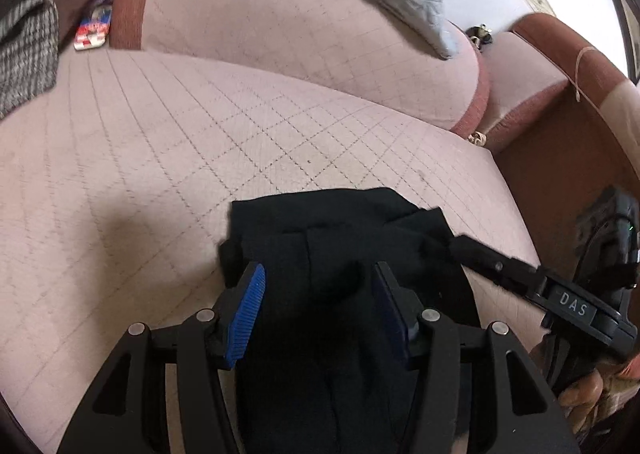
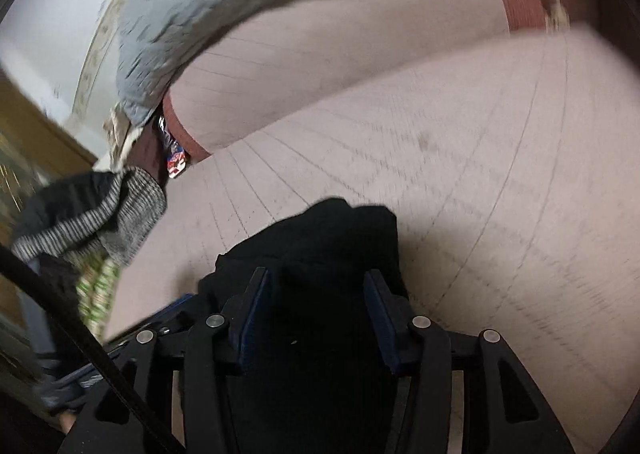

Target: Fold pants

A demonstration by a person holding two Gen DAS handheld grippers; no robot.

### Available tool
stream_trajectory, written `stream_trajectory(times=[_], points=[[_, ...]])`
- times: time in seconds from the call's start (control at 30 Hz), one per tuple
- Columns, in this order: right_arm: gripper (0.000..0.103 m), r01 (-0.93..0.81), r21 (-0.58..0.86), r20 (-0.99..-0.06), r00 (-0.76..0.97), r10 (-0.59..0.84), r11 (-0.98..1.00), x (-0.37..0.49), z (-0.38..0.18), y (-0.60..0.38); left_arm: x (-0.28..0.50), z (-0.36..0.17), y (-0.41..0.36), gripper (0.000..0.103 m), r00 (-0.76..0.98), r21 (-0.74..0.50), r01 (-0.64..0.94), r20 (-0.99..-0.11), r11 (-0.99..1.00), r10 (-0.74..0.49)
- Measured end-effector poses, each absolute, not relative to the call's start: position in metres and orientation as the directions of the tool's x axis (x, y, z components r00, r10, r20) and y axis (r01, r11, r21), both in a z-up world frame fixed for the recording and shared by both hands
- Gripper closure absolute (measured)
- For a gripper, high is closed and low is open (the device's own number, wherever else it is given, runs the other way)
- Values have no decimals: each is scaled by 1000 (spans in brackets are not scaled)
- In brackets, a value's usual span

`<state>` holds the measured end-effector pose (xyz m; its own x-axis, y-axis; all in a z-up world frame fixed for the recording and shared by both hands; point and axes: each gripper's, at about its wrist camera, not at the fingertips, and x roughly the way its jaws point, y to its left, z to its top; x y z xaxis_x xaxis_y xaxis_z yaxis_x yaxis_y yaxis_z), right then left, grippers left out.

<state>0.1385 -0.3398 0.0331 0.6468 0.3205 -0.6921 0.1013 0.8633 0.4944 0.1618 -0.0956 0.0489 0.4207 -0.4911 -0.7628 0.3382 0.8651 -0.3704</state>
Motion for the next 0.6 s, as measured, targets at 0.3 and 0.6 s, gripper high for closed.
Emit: stream_trajectory(times=[0.3, 0.6], points=[[49, 123, 235, -726, 682, 90, 964, 75, 67, -305, 78, 90, -74, 34, 584, -147, 391, -723, 908, -369], [43, 180, 8, -737, 666, -116, 984, 17, 88, -289, 46, 96, -70, 30, 624, -109, 399, -696, 910, -357]])
